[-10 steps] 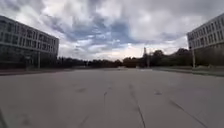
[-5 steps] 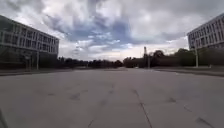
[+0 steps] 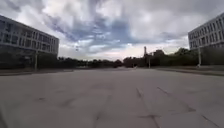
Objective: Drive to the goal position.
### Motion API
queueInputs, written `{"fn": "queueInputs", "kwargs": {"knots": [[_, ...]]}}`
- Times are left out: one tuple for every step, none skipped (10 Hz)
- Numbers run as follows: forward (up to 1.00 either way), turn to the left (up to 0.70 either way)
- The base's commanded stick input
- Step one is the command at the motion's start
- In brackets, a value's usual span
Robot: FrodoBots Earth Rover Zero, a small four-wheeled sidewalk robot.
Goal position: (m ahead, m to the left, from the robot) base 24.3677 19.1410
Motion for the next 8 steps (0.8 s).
{"fn": "queueInputs", "kwargs": {"knots": [[1.0,0.0],[1.0,0.0],[1.0,0.0],[1.0,0.0],[1.0,0.0],[1.0,0.0],[1.0,0.0],[1.0,0.0]]}}
